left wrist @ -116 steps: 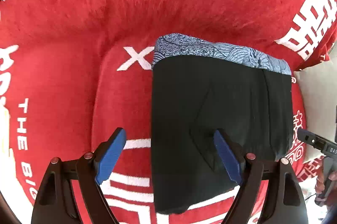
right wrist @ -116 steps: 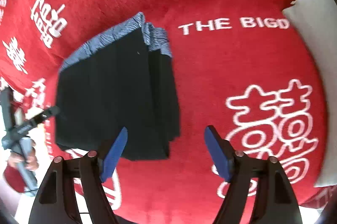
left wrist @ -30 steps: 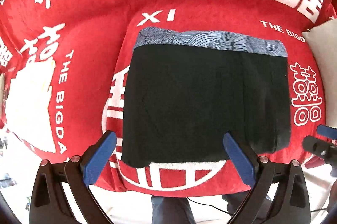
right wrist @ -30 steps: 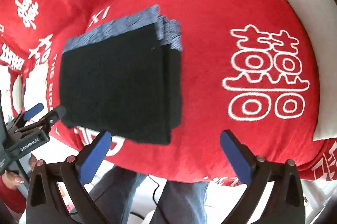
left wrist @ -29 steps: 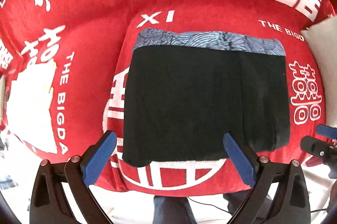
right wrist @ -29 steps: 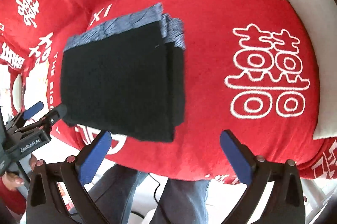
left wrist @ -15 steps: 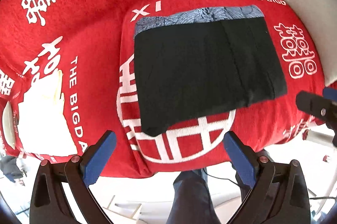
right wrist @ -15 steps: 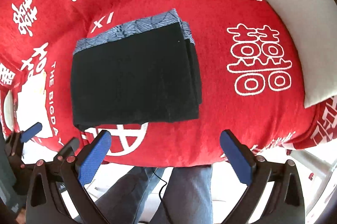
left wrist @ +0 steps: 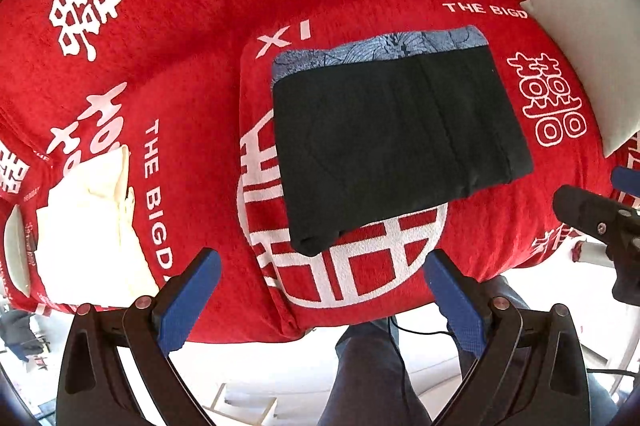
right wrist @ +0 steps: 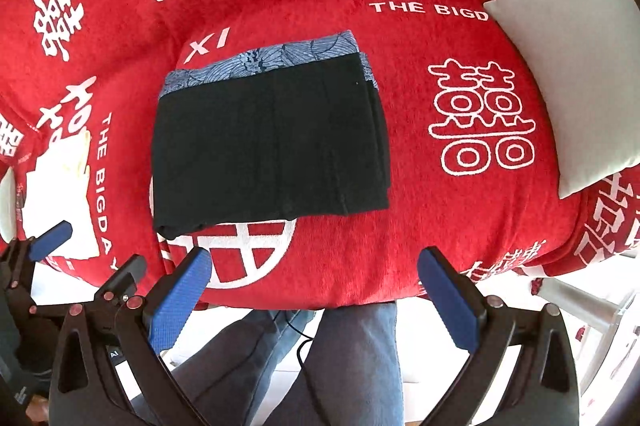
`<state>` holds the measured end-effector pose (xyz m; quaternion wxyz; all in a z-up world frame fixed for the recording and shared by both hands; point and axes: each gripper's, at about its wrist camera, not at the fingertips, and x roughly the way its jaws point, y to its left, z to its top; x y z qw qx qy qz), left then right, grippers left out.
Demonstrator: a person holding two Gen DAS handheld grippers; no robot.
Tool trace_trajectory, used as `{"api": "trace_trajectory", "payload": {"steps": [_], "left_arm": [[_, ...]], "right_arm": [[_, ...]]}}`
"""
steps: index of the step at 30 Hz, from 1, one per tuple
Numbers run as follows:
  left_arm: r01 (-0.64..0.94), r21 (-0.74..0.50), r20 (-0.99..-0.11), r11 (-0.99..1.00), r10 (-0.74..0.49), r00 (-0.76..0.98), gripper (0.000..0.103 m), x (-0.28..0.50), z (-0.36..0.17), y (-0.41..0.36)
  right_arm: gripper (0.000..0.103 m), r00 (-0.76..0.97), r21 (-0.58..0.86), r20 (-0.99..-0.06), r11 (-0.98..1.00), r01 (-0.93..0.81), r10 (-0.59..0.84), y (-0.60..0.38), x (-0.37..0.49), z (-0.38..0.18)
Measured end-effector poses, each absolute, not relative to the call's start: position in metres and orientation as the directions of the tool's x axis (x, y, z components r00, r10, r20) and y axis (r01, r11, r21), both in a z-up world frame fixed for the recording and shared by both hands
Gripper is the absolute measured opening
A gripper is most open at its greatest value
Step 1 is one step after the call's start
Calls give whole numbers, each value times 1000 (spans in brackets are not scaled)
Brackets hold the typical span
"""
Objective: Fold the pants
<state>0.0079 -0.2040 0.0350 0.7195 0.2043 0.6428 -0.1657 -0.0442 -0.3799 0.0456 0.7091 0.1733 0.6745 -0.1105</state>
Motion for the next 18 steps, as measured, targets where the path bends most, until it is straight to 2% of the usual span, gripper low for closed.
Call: {"api": "trace_trajectory", "payload": {"steps": [18], "left_arm": [[500,65,-991,864,-3,133,102,7,44,-209]], "right_arm": [[103,69,71,-996,923,378,48,-379,-42,55]]}}
